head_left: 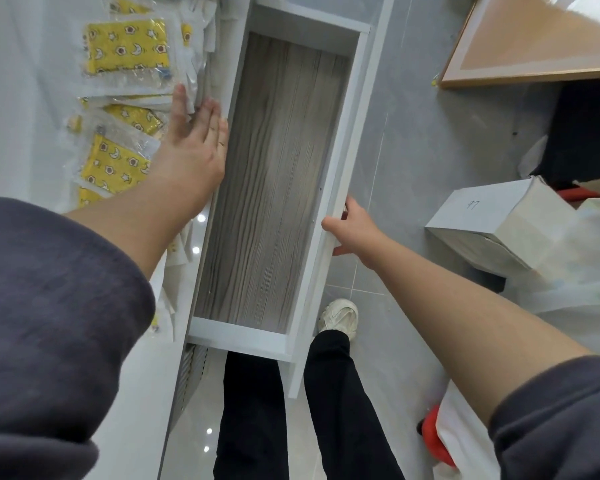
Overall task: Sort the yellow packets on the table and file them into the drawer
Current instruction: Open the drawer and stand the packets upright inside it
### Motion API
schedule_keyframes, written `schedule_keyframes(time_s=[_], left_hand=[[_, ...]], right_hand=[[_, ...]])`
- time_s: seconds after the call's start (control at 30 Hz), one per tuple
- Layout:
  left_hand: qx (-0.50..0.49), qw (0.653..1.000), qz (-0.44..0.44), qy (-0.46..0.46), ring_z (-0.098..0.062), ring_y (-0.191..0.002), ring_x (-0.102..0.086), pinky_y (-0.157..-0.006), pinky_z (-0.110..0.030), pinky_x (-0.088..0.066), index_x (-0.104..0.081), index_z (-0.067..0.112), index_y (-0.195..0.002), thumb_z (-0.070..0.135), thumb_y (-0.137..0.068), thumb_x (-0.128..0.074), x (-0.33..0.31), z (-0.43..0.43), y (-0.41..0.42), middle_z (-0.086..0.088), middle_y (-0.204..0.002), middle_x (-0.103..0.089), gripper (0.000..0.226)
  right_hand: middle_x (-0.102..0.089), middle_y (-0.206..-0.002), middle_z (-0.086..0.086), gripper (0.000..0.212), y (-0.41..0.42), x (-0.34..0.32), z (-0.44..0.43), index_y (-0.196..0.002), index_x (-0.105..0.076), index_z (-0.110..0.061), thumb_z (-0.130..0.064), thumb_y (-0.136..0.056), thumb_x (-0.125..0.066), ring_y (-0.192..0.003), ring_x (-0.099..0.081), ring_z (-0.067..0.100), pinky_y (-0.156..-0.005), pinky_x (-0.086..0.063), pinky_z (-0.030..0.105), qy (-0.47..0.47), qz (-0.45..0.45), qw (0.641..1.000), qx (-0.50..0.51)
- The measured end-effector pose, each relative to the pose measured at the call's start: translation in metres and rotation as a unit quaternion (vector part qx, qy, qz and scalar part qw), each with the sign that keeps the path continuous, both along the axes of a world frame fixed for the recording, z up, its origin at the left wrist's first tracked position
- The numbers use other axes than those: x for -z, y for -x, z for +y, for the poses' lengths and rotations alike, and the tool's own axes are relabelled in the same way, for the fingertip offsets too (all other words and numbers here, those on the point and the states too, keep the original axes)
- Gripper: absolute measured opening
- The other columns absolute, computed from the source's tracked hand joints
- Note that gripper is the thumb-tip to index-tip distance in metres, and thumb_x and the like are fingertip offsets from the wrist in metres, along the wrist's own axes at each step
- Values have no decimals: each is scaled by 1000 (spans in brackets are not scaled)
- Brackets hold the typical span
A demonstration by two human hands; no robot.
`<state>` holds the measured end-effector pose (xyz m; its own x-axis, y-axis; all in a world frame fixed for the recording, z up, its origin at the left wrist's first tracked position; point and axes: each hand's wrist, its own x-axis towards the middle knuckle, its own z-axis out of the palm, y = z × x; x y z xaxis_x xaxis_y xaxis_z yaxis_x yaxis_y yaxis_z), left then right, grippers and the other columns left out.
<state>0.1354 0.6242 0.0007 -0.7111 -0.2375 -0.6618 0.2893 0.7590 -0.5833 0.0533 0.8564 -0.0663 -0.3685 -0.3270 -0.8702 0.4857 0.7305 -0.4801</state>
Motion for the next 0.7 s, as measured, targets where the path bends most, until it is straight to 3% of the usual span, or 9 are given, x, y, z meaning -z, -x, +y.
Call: schedule_keyframes(time_s=[0.1,0.2,0.27,0.33,0.43,0.6,0.7], left_hand=[[36,998,40,-33,-35,-149,-3,-109,-72,4,9,9,-153,36,-86,-59,-7,-4,-10,-23,-159,-5,99],[38,988,94,-115,-31,-149,-5,-109,-71,5,8,18,-153,32,-81,-68,-15,0,-31,-18,-159,-11,106],[-31,964,151,-216,-29,-149,-9,-112,-67,4,-3,21,-154,32,-79,-74,-24,7,-48,-15,-159,-17,104],[-134,916,224,-306,-29,-147,-18,-114,-64,-4,-24,20,-151,33,-77,-76,-38,13,-71,-12,-155,-29,92],[-303,808,351,-363,-31,-131,-41,-111,-61,-22,-49,14,-135,23,-74,-79,-56,10,-118,-11,-138,-48,69],[-548,680,362,-326,-29,-123,-45,-101,-50,-36,-53,17,-130,24,-80,-72,-58,-5,-200,-8,-131,-51,54],[-626,621,342,-325,-27,-126,-43,-103,-46,-38,-47,15,-135,28,-84,-70,-50,-11,-224,-9,-135,-46,58]], right_hand=[[-57,-109,-5,61,-11,-11,10,-146,-33,-26,-17,-92,-58,-102,-60,18,-79,-56,38,-20,-5,1000,-4],[-54,-129,-1,59,-31,-30,24,-146,-34,-24,-21,-92,-57,-105,-58,17,-79,-52,33,-50,43,998,-25],[-53,-133,1,56,-45,-43,27,-145,-35,-21,-18,-93,-55,-107,-57,17,-81,-50,32,-68,76,994,-38],[-52,-134,4,53,-60,-56,24,-144,-37,-19,-15,-93,-53,-110,-54,18,-84,-47,32,-90,90,991,-43],[-43,-141,7,51,-85,-71,6,-141,-40,-16,-14,-92,-52,-108,-49,17,-85,-42,30,-130,111,984,-55],[-50,-137,5,41,-127,-92,-52,-136,-47,-13,-19,-95,-50,-106,-52,18,-86,-41,28,-115,85,983,-118],[-56,-128,3,37,-148,-99,-89,-132,-51,-14,-20,-95,-50,-105,-51,16,-86,-42,28,-78,20,986,-145]])
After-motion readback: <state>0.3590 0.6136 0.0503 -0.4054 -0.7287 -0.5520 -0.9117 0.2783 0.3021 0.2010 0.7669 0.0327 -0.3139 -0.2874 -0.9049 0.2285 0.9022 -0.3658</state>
